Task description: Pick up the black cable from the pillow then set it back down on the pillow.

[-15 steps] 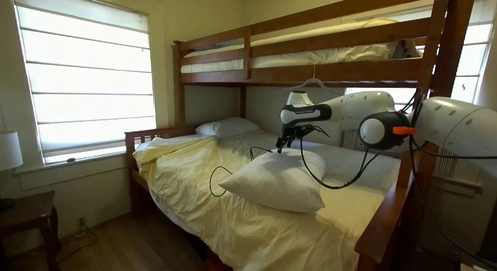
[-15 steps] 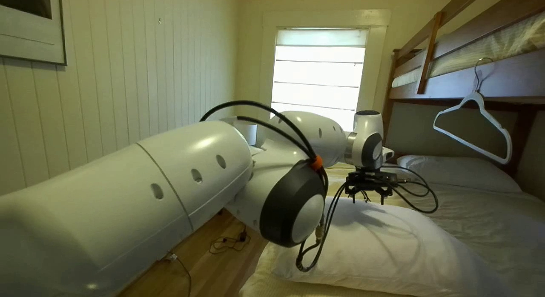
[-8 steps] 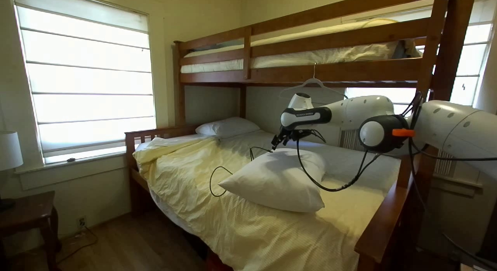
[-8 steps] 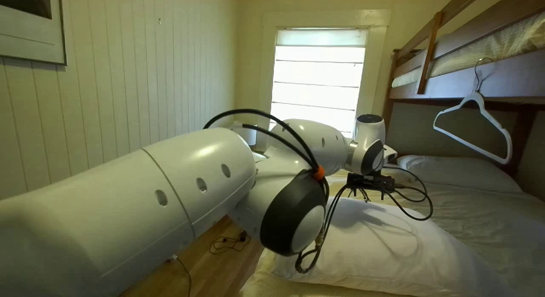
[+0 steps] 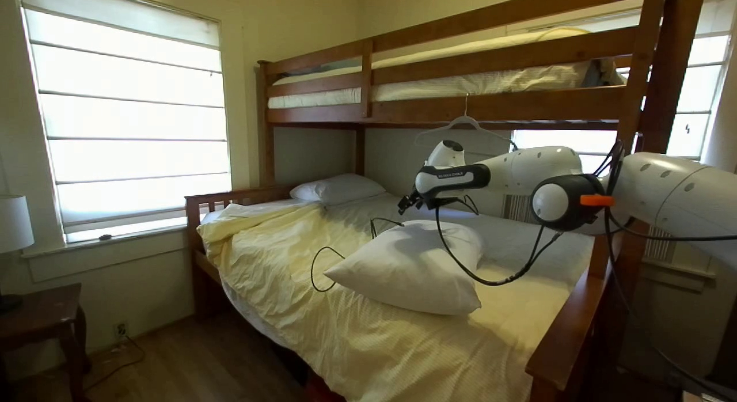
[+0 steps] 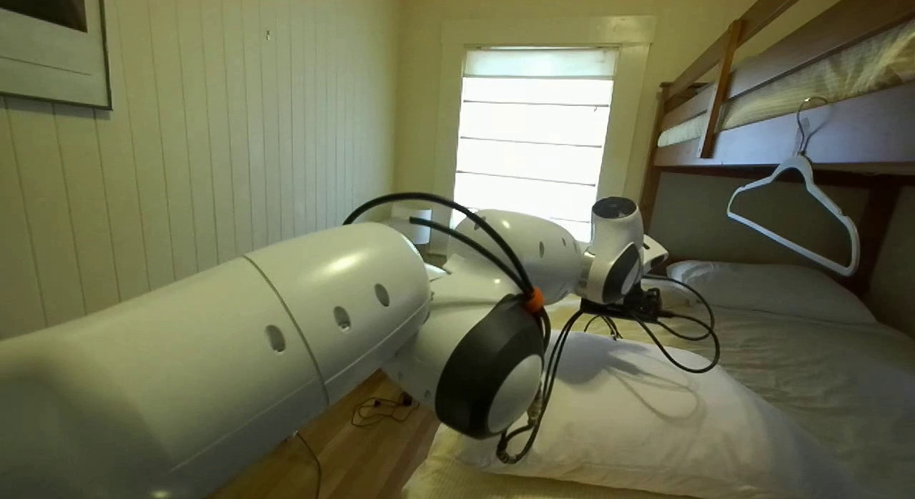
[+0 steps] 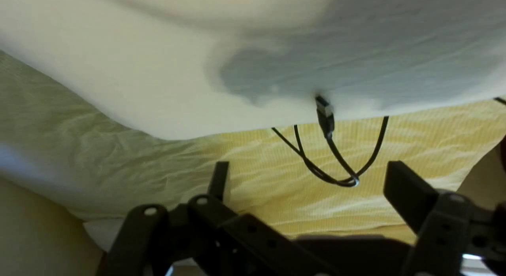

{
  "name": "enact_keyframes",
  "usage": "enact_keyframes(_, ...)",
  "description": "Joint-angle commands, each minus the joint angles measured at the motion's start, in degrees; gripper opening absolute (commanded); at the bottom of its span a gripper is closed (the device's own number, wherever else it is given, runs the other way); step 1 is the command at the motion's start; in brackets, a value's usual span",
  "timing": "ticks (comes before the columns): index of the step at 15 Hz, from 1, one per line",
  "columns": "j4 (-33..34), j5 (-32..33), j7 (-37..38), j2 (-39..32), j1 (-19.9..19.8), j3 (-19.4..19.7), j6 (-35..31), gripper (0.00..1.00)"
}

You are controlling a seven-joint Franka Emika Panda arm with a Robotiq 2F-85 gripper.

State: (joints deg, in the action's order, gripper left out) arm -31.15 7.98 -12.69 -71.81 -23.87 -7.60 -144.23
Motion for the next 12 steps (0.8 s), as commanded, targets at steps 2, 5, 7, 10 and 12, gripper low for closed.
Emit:
enact_keyframes(2,2.05,-1.38,5.86,-3.95,1.02,-0.61,-7.25,1.0)
enact_keyframes(5,2.47,-1.72,7.57,-5.92,1.3,-1.54,-9.7,1.0)
enact_keyframes(7,2.6,-1.33,8.68,-6.9,1.51,-1.23,-10.84,1.0)
enact_keyframes(10,2.71,-0.85,11.13,-7.76,1.7,-0.2,-10.86,1.0)
enact_keyframes(12,2.73,-0.55,13.23,-7.99,1.89,0.85,-10.23,0.81)
